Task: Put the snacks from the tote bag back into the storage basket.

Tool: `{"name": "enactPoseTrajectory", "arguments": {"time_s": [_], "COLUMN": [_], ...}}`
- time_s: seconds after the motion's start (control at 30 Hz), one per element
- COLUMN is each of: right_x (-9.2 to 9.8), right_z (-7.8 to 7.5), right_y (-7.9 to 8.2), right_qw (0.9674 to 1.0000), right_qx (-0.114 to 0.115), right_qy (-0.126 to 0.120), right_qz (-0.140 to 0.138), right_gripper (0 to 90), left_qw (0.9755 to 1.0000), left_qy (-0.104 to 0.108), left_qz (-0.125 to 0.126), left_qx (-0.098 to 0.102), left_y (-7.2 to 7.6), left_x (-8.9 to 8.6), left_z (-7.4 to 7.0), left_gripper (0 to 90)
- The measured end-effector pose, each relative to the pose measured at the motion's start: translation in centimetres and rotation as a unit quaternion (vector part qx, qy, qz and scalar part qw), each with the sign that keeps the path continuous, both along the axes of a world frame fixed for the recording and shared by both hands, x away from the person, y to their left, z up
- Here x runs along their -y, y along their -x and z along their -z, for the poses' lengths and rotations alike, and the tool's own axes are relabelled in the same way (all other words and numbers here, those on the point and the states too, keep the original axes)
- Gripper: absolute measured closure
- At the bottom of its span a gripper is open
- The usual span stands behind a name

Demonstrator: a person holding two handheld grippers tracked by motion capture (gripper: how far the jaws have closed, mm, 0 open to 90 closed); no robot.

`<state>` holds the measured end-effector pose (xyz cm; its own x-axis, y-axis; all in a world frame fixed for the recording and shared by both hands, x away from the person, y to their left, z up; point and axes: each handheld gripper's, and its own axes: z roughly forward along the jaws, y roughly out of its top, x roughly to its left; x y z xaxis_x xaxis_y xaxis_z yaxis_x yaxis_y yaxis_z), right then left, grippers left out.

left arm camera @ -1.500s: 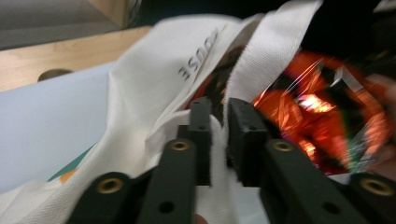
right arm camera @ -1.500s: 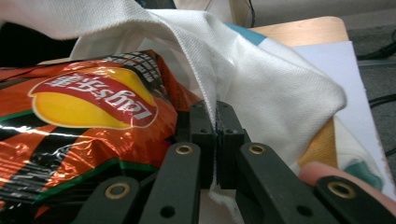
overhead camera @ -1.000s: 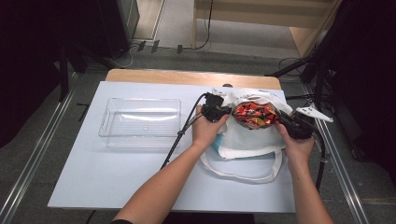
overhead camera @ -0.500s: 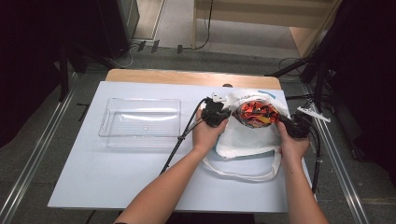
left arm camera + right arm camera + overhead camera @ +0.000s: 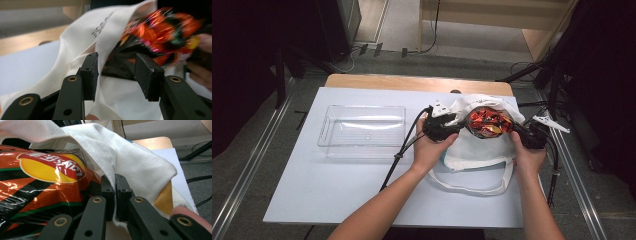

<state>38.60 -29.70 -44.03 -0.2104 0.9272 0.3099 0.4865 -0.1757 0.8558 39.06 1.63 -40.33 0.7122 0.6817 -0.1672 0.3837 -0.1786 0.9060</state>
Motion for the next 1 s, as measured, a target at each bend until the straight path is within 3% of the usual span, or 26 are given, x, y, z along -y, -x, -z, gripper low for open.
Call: {"name": "enactPoseTrajectory", "arguments": {"time_s": [0.17, 0.27, 0.33, 0.4, 0.5, 0.57, 0.67, 0.77, 0.8, 0.9, 0.97, 1.0], "right_x": [-0.3, -0.4, -0.5, -0.6, -0.8, -0.9, -0.9, -0.8, -0.8, -0.9, -0.9, -0.9], "right_z": [-0.2, -0.4, -0.4, -0.4, -0.5, -0.6, -0.7, -0.9, -1.0, -1.2, -1.2, -1.2], "right_y": [0.1, 0.2, 0.2, 0.3, 0.4, 0.5, 0.6, 0.7, 0.8, 1.0, 1.0, 1.0], "right_qw": [1.0, 1.0, 1.0, 1.0, 0.9999, 0.9998, 0.9997, 0.9996, 0.9995, 0.9991, 0.9987, 0.9984], "right_qx": [0.003, 0.005, 0.005, 0.003, 0.005, 0.008, 0.011, 0.016, 0.018, 0.021, 0.019, 0.02], "right_qy": [0.005, 0.006, 0.007, 0.007, 0.013, 0.02, 0.021, 0.022, 0.024, 0.036, 0.046, 0.051], "right_qz": [0.003, 0.004, 0.005, 0.005, 0.002, -0.002, -0.007, -0.01, -0.009, 0.0, 0.008, 0.011], "right_gripper": [88.1, 88.1, 88.2, 88.3, 88.3, 88.5, 88.6, 88.5, 88.5, 88.4, 88.4, 88.4], "left_qw": [0.9981, 0.9963, 0.9957, 0.9971, 0.9975, 0.9973, 0.9974, 0.9973, 0.9974, 0.9971, 0.995, 0.995], "left_qy": [0.026, 0.028, 0.019, 0.004, 0.011, 0.016, -0.005, -0.018, -0.012, 0.033, 0.068, 0.07], "left_qz": [0.034, 0.059, 0.072, 0.059, 0.063, 0.067, 0.065, 0.063, 0.065, 0.065, 0.072, 0.069], "left_qx": [0.045, 0.056, 0.054, 0.047, 0.028, 0.026, 0.032, 0.032, 0.03, 0.02, 0.015, 0.018], "left_y": [1.8, 2.1, 2.1, 1.9, 1.3, 1.1, 1.1, 1.2, 1.2, 0.9, 0.8, 0.8], "left_x": [0.1, 0.6, 1.1, 1.6, 1.8, 1.9, 1.9, 1.7, 1.5, 0.2, -0.7, -0.9], "left_z": [-1.8, -2.4, -2.5, -2.3, -1.8, -1.8, -2.1, -2.8, -2.9, -3.6, -4.3, -4.5], "left_gripper": [53.3, 53.3, 52.5, 54.5, 67.3, 71.0, 88.5, 90.0, 90.0, 90.0, 90.0, 90.0]}}
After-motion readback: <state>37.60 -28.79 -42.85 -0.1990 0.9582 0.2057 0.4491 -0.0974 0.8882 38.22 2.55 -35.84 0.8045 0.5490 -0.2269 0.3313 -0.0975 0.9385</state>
